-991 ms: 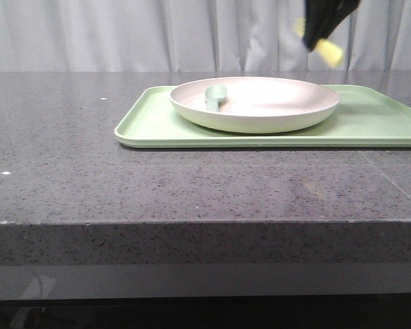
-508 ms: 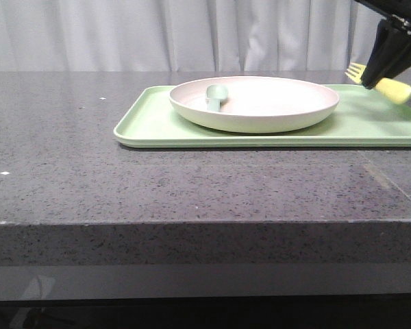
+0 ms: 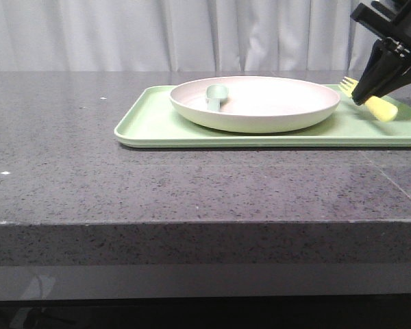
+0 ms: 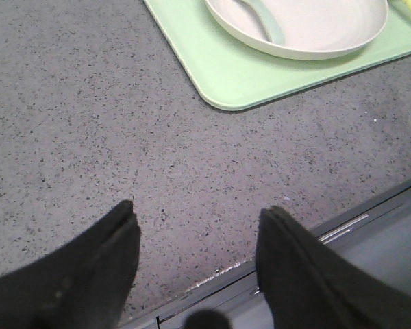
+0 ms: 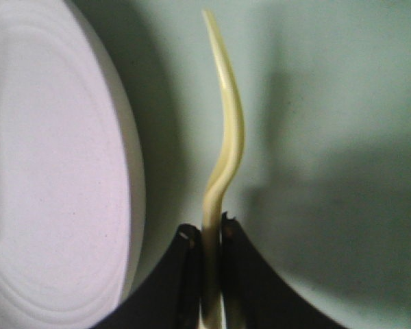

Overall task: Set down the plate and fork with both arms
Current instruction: 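Carry the fork off the plate to the tray beside it, then lower the fork onto the tray and open the right gripper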

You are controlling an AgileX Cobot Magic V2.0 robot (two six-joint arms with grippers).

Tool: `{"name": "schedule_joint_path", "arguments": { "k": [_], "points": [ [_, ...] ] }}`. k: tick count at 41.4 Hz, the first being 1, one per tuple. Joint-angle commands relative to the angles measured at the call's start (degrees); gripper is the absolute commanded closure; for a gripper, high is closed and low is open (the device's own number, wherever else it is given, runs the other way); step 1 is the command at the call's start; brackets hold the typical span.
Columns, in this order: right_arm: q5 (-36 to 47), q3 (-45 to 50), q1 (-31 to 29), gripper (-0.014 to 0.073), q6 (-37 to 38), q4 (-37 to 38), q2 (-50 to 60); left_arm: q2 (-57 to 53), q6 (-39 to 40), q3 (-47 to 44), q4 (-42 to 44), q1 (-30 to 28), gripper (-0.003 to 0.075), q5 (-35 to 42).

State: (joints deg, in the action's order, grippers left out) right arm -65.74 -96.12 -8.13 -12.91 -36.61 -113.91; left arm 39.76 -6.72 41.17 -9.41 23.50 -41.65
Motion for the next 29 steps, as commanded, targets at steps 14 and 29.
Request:
{"name": "schedule_joint_path", "arguments": {
  "k": [14,29],
  "points": [
    [-0.1,-1.3,-0.3,0.0510,-0.9,0.8,1.2,-0.1,0.2,1.6,-1.1,0.2,0.0334,3.9],
    [0.0,-1.5,-0.3,0.0211,-0.9,2.1,1.6,-0.1,0.2,1.6,-1.1,0.2,0.0334,3.9]
  ]
}}
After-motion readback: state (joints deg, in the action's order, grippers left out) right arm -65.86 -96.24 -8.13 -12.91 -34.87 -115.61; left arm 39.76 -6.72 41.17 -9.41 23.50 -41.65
